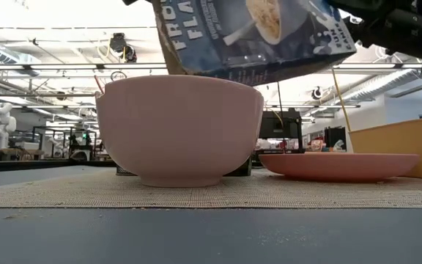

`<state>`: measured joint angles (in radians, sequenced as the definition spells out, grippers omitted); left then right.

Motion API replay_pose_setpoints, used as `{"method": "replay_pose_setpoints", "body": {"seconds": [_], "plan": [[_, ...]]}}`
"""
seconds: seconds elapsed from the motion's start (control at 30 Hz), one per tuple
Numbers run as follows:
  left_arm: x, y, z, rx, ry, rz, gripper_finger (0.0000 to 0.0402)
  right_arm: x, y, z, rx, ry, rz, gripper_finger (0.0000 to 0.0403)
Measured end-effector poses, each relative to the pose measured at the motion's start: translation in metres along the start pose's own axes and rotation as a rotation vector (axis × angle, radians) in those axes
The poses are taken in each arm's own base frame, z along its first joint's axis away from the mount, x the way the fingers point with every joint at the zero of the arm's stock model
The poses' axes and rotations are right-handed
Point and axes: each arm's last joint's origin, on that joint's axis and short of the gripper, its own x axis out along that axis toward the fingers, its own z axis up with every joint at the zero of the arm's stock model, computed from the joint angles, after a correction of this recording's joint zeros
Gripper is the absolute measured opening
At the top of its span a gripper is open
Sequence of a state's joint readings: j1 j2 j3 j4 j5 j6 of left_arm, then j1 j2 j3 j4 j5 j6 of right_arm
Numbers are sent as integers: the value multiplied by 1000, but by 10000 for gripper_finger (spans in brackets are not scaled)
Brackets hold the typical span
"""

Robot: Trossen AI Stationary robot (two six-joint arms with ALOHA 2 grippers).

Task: Arrange a breakfast setting
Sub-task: Pour the cereal from the blue cereal box into the white bowl

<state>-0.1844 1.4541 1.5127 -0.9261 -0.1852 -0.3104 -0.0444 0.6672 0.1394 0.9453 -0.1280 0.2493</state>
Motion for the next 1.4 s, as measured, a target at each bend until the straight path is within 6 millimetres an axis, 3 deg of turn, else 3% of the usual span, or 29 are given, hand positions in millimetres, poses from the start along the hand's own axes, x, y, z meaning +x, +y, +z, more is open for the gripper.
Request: {"method": "replay_pose_setpoints", "body": {"seconds": [0.27, 0.4, 0.57, 0.73, 0.9, 1.03, 1.23, 1.4], "plan": [[0, 0, 0, -6, 2, 1, 154, 0, -1, -5, 26, 46, -9, 155], [0, 0, 1, -9, -7, 0, 154, 0, 1, 2, 16, -21, 8, 155], [0, 0, 0, -4, 0, 2, 154, 0, -1, -5, 30, 50, -10, 155], [0, 0, 1, -5, -11, 0, 154, 0, 1, 4, 16, -28, 9, 155], [0, 0, 0, 2, 3, 1, 154, 0, -1, -5, 30, 50, -10, 155], [0, 0, 1, -3, -11, 0, 154, 0, 1, 5, 10, -44, 13, 155], [0, 0, 0, -5, 3, 0, 154, -1, -1, -5, 32, 46, -7, 155], [0, 0, 1, -11, -11, 0, 154, 0, 1, 3, 18, -27, 10, 155]]}}
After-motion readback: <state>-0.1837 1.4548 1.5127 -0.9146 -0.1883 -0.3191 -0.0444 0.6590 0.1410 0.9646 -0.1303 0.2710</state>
